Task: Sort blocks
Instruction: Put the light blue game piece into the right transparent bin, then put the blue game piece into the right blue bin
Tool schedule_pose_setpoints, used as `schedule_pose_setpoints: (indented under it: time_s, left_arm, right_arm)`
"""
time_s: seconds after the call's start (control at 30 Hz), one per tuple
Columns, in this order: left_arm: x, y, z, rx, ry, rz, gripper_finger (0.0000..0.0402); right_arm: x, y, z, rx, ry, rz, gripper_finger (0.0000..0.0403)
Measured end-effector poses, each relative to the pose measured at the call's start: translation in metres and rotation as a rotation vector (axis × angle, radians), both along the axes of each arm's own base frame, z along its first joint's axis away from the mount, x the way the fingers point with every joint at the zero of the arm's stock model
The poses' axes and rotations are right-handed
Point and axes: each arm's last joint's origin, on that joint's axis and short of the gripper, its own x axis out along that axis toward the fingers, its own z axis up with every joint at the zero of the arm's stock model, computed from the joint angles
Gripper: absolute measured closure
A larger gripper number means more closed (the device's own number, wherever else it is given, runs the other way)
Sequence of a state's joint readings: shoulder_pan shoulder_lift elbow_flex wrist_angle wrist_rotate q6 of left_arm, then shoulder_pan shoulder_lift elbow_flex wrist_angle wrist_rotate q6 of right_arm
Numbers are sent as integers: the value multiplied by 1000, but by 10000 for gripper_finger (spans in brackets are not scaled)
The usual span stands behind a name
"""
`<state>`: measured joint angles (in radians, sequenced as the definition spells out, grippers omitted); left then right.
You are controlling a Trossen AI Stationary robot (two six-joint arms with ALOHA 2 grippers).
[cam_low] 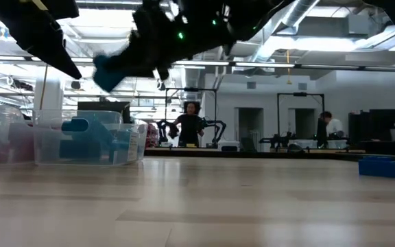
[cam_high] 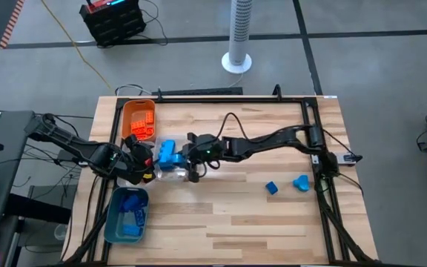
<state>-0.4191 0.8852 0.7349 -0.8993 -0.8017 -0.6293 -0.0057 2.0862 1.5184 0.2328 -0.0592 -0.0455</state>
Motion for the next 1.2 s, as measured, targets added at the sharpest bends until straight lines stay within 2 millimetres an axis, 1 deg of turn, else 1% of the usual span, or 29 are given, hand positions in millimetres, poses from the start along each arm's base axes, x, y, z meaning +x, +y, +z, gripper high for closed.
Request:
schedule_pose_setpoints:
  time_s: [0.07, 0.13, 0.2, 0.33, 0.4, 0.47, 0.53, 0.6, 0.73, 0.8, 0.83, 0.9, 0.93, 0.97, 1.03, 1.1, 1.2]
  left_arm:
    - [0, 0, 0, 1, 2, -1, 148]
    - [0, 0, 0, 3, 2, 0, 148]
    - [0, 0, 0, 3, 3, 1, 148]
    - [0, 0, 0, 3, 3, 2, 148]
    - [0, 0, 0, 3, 6, 1, 148]
    - [0, 0, 0, 2, 4, 1, 148]
    - [0, 0, 0, 2, 5, 0, 148]
    - [-1, 0, 0, 3, 5, 1, 148]
    - [0, 0, 0, 1, 3, 3, 148]
    - [0, 0, 0, 1, 2, 4, 148]
    - [0, 0, 0, 1, 1, 4, 148]
    - [0, 0, 0, -1, -1, 5, 148]
    - [0, 0, 0, -3, -4, 6, 148]
    - [0, 0, 0, -4, -3, 6, 148]
    - [0, 0, 0, -7, -4, 6, 148]
    - [0, 0, 0, -6, -4, 5, 148]
    - [0, 0, 0, -5, -5, 5, 148]
  right_arm:
    - [2, 1, -6, 1, 27, 3, 245]
    - [9, 2, -11, 2, 12, 21, 241]
    - [13, 4, -17, 1, 33, 31, 233]
    - [22, 3, -25, 24, 49, 75, 197]
    - [22, 1, -26, 33, 75, 70, 175]
    - [22, -1, -24, 40, 80, 66, 155]
    - [16, -4, -18, 44, 129, 60, 142]
    - [8, -4, -6, 46, 175, 58, 135]
    - [-22, -1, 26, 68, 345, 41, 133]
    - [-40, 4, 26, 100, 517, 21, 133]
    - [-50, 7, 24, 100, 612, -6, 133]
    - [-74, 19, 10, 55, 819, -93, 133]
    - [-86, 26, 2, 25, 898, -141, 133]
    - [-97, 32, -4, 5, 941, -186, 133]
    - [-118, 45, -12, 8, 980, -251, 132]
    - [-139, 55, -17, 46, 979, -316, 132]
    - [-169, 61, -25, 131, 976, -457, 132]
